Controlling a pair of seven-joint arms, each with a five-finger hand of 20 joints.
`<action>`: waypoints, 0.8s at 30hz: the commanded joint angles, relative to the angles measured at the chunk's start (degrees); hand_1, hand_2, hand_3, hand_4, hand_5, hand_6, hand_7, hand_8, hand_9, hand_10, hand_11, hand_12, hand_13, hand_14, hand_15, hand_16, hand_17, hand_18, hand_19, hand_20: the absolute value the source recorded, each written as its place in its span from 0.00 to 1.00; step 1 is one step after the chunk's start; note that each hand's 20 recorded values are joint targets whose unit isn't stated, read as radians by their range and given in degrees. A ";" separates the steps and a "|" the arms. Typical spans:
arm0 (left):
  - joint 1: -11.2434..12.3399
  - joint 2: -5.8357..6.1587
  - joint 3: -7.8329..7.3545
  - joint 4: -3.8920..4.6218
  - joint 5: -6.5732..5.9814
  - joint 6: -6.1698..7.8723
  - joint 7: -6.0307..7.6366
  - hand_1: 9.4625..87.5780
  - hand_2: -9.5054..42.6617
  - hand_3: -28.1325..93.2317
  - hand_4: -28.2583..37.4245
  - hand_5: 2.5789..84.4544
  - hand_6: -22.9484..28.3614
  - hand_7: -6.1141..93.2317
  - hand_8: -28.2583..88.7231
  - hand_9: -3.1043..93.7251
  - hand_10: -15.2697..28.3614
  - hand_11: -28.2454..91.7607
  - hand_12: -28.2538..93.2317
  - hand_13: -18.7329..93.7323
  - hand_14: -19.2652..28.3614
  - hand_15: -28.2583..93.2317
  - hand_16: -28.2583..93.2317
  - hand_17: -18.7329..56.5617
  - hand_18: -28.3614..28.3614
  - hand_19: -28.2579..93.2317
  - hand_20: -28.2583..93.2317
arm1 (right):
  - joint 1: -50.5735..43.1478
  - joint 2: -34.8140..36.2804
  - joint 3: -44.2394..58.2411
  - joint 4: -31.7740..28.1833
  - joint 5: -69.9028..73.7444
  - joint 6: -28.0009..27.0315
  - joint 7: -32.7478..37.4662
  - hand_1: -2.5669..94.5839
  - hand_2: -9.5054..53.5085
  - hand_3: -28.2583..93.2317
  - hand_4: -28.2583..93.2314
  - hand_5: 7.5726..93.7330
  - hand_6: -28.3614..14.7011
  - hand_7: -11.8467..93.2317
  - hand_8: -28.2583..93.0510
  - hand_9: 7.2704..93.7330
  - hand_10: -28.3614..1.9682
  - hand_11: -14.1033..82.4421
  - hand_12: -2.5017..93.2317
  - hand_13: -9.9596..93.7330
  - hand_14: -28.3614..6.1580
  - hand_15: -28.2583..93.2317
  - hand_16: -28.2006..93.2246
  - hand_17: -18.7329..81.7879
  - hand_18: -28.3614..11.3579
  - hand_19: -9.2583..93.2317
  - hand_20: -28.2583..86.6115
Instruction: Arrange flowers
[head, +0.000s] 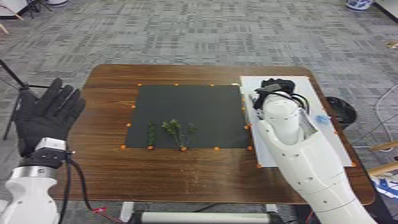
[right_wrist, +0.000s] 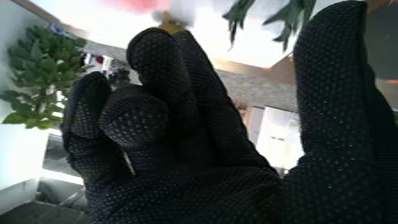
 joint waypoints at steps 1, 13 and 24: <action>-2.08 0.62 2.40 0.78 -0.28 -1.00 -0.34 0.17 0.44 0.76 0.00 0.43 0.61 0.11 0.18 0.36 0.67 0.35 0.30 0.38 0.67 0.35 0.20 0.16 0.70 0.49 0.28 | -0.81 -1.64 0.44 1.26 3.04 -0.92 1.77 0.46 0.00 0.59 0.01 0.67 0.41 0.19 0.17 0.70 0.28 0.65 0.43 0.74 0.36 0.85 0.61 0.48 0.00 0.88 0.63; -2.32 -0.27 3.51 0.97 -0.41 -0.58 -1.30 0.16 0.43 0.78 0.00 0.43 0.61 0.11 0.18 0.36 0.67 0.35 0.30 0.38 0.67 0.35 0.20 0.16 0.71 0.48 0.28 | -4.35 -2.85 0.79 3.51 0.47 -1.89 -1.21 0.43 0.00 0.77 0.01 0.71 0.47 0.21 0.16 0.73 0.34 0.66 0.43 0.75 0.38 0.85 0.60 0.49 0.00 0.88 0.62; -2.37 -1.40 4.05 0.20 -0.02 0.34 -0.94 0.15 0.46 0.80 0.00 0.43 0.60 0.12 0.18 0.36 0.68 0.36 0.30 0.38 0.70 0.37 0.20 0.16 0.71 0.49 0.28 | -6.94 -5.17 1.15 4.25 2.14 -2.71 -0.91 0.58 0.00 0.75 0.03 0.75 0.58 0.45 0.38 0.76 0.44 0.64 0.52 0.77 0.43 0.84 0.60 0.50 0.02 0.88 0.61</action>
